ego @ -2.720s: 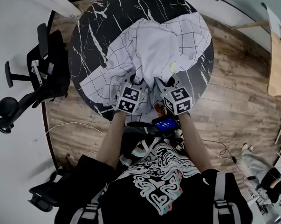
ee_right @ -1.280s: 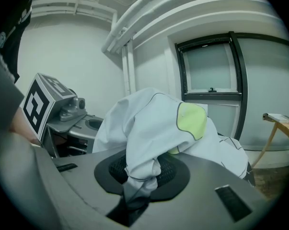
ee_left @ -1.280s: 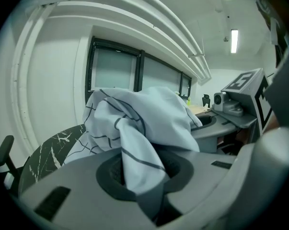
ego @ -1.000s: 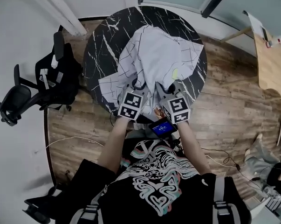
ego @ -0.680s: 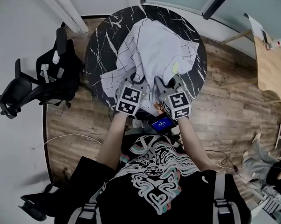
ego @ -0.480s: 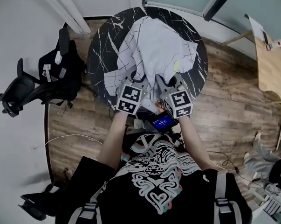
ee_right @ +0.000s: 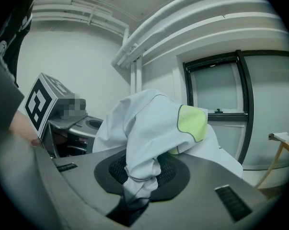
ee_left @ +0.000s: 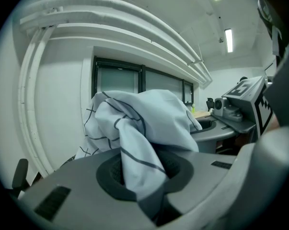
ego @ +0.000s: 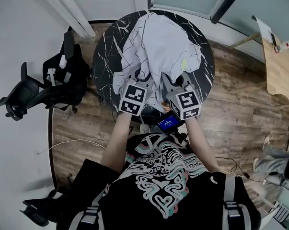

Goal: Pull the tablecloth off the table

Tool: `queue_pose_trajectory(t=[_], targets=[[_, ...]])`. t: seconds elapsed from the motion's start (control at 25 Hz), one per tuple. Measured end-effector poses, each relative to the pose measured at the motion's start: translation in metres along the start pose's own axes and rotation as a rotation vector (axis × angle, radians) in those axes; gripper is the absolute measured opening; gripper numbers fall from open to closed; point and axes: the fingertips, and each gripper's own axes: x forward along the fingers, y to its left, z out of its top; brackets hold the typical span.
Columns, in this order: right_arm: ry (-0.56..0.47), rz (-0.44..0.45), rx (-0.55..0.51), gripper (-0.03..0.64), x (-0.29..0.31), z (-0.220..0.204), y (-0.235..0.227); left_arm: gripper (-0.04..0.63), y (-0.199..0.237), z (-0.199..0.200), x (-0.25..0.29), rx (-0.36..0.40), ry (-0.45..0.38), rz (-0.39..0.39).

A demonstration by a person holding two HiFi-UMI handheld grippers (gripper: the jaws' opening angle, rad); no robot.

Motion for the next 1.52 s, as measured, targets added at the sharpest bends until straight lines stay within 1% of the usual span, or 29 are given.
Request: queue_pose_trajectory(t=[0.56,0.72,0.92,1.08,1.52], targets=[[-0.051,0.019,-0.014,0.075,0.012,0.025,-0.001,0.067,0.016,0.025,-0.004,0.045,-0.012,0.030],[-0.050,0.025,-0.020,0.075,0.013,0.023,0.001,0.067,0.017,0.022,-0.005,0.033,-0.015,0.035],[-0.051,0.035,0.002,0.072,0.016,0.023,0.001,0.067,0.019,0.023,-0.005,0.028,-0.025,0.041],[-0.037,0.039,0.005,0.071,0.017,0.019,0.004,0.067,0.021,0.017,-0.006,0.018,-0.015,0.044],[-0.037,0.048,0.012,0.071,0.020,0.017,0.003,0.067,0.023,0.014,-0.004,0.011,-0.010,0.049]])
